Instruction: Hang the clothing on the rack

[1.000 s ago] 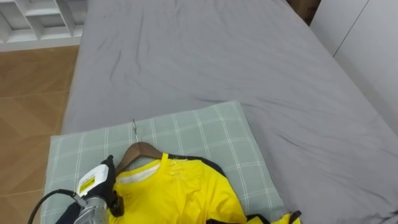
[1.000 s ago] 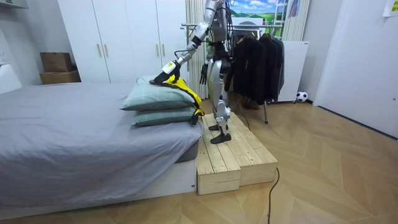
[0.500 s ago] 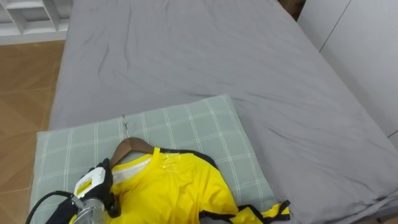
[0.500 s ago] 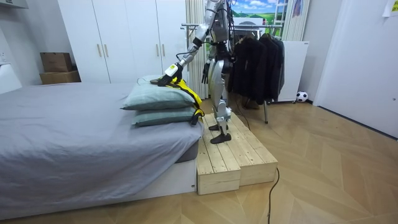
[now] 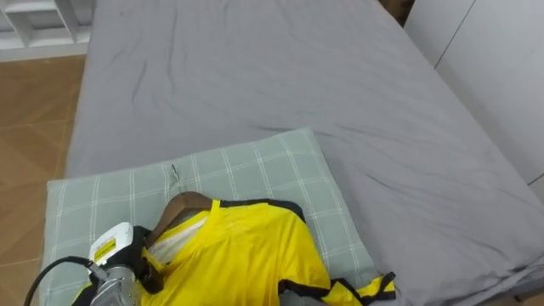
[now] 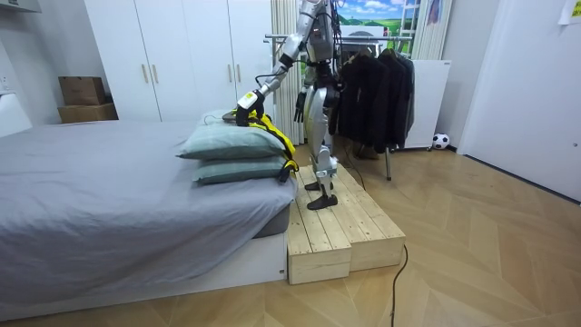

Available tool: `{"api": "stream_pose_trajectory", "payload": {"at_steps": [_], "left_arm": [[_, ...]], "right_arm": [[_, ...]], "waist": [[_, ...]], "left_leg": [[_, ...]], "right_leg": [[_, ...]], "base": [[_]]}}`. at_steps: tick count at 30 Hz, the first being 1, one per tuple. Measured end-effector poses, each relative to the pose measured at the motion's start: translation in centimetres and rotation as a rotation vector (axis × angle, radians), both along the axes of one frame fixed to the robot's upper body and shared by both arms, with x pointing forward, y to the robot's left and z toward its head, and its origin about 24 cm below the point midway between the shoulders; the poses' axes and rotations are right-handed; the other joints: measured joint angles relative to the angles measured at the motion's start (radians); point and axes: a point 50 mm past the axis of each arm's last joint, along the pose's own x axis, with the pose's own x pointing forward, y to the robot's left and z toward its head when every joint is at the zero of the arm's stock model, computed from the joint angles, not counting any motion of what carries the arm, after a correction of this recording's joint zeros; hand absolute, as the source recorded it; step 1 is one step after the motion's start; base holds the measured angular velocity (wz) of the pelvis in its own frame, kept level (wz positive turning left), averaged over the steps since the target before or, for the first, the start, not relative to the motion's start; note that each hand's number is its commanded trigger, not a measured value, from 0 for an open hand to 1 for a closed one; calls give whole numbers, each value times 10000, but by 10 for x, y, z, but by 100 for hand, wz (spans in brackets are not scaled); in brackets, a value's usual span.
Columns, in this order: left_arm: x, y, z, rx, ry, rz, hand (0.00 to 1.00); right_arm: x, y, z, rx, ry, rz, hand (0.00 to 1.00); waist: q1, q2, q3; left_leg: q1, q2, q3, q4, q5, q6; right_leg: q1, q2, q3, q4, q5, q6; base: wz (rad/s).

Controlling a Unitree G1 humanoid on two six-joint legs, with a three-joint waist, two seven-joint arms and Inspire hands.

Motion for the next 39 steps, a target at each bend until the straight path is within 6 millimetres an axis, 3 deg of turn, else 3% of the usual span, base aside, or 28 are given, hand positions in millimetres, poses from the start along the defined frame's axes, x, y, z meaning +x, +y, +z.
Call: {"api": "stream_pose_trajectory", "payload": {"at_steps": [27, 33, 37, 39], "left_arm": [[-6, 2, -6, -1202, 352, 591, 100], [-6, 1, -7, -1218, 360, 573, 100], [-6, -2, -8, -1301, 310, 509, 100], [-6, -2, -8, -1295, 286, 445, 100]], "right_arm": [[0, 3, -1, 102, -37, 279, 0], [-3, 1, -1, 34, -22, 278, 0], [-4, -4, 0, -63, -12, 222, 0], [-5, -4, -1, -49, 12, 161, 0]], "waist": [[188, -16, 4], [181, 151, 2], [175, 398, -47], [170, 414, -51]], "left_leg": [[40, 19, 121, -52, 1, 0], [197, 19, 93, -100, 0, -1], [263, -19, 91, -165, 6, -7], [437, -37, 89, -203, 32, -24]], "right_leg": [[-23, 11, 64, 6, 1, 1], [127, 18, 95, -27, 1, 1], [184, -1, 56, -46, 1, 1], [391, 1, 26, -133, 1, 1]], "base": [[-1], [0], [1], [4]]}}
